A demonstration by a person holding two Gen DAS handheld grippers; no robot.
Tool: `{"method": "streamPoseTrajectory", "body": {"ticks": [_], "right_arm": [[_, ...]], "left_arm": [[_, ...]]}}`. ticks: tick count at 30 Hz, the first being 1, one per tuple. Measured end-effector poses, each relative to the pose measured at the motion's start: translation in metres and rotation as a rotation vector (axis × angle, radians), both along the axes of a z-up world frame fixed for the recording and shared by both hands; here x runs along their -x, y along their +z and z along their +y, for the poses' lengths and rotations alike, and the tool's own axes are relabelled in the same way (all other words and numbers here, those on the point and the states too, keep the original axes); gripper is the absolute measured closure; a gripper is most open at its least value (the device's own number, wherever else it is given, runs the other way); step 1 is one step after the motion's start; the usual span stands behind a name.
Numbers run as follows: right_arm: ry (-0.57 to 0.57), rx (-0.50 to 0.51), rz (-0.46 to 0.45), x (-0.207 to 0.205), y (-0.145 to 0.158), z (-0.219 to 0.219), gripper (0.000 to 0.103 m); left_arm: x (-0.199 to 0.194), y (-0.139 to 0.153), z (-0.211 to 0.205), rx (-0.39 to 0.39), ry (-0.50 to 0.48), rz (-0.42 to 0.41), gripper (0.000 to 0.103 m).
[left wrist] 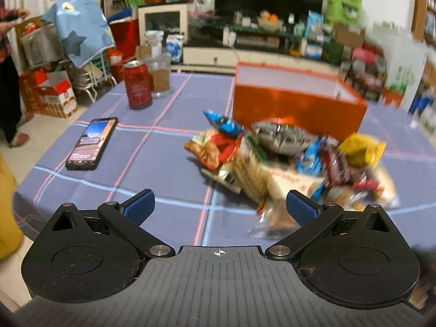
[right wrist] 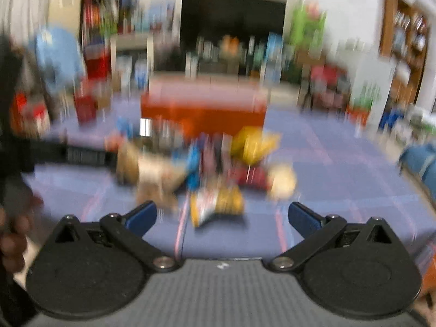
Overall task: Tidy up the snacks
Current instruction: 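Move both tools toward the snack pile beside the orange box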
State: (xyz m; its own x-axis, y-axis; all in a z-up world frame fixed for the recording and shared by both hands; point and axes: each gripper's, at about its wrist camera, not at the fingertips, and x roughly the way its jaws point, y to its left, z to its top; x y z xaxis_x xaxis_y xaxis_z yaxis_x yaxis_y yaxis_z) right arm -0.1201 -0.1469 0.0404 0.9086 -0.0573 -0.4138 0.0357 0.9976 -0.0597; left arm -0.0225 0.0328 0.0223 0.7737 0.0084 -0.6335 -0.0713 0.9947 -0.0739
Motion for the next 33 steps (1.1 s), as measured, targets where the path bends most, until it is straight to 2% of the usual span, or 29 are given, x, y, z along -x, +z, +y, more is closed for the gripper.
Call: {"method": "streamPoseTrajectory", "body": {"ticks": [2, 4, 6, 8, 10, 12, 14, 16, 18, 21, 25, 28, 33], "right_arm": [[-0.003, 0.029, -0.128, 0.012, 0.005, -0.007, 0.001], [0.002, 0.068, -0.144, 0.011, 0.001, -0.016, 0.001], [-0.012, 0.046, -0.120, 0.007, 0.001, -0.029, 0.001], [-0.040, -0.045, -0.197, 0.016, 0.006, -0.049, 0.001], [-0.052, -0.107, -0.298, 0.022, 0.016, -0.062, 0.001], [-0.041, -0.054, -0.341, 0.016, 0.020, -0.065, 0.000], [-0.017, 0.021, -0.320, 0.002, 0.020, -0.064, 0.001], [-0.011, 0.060, -0.313, -0.010, 0.021, -0.066, 0.001], [0.011, 0.058, -0.295, -0.023, 0.018, -0.073, 0.001], [-0.017, 0.066, -0.243, -0.044, 0.011, -0.085, 0.001], [-0.064, 0.028, -0.199, -0.055, -0.009, -0.113, 0.001], [-0.085, -0.012, -0.173, -0.058, -0.022, -0.123, 0.001], [-0.060, -0.058, -0.135, -0.068, -0.036, -0.122, 0.001]], "left_arm": [[0.005, 0.004, 0.008, 0.070, -0.011, -0.008, 0.014], [0.011, 0.005, 0.016, 0.124, -0.013, -0.007, 0.014], [0.015, 0.006, 0.021, 0.124, 0.000, 0.008, 0.015], [0.018, 0.010, 0.024, 0.103, 0.008, -0.002, 0.015], [0.021, 0.020, 0.028, 0.086, 0.017, -0.053, 0.015], [0.024, 0.031, 0.033, 0.078, 0.034, -0.116, 0.015], [0.022, 0.035, 0.035, 0.068, 0.033, -0.137, 0.015], [0.017, 0.035, 0.032, 0.053, 0.031, -0.119, 0.016], [0.011, 0.028, 0.022, 0.041, 0.016, -0.090, 0.016], [0.002, 0.015, 0.001, 0.045, -0.022, -0.055, 0.016], [-0.010, -0.005, -0.021, 0.048, -0.067, -0.022, 0.016], [-0.024, -0.012, -0.033, 0.045, -0.048, 0.003, 0.016], [-0.045, -0.017, -0.039, 0.122, -0.039, -0.030, 0.015]]}}
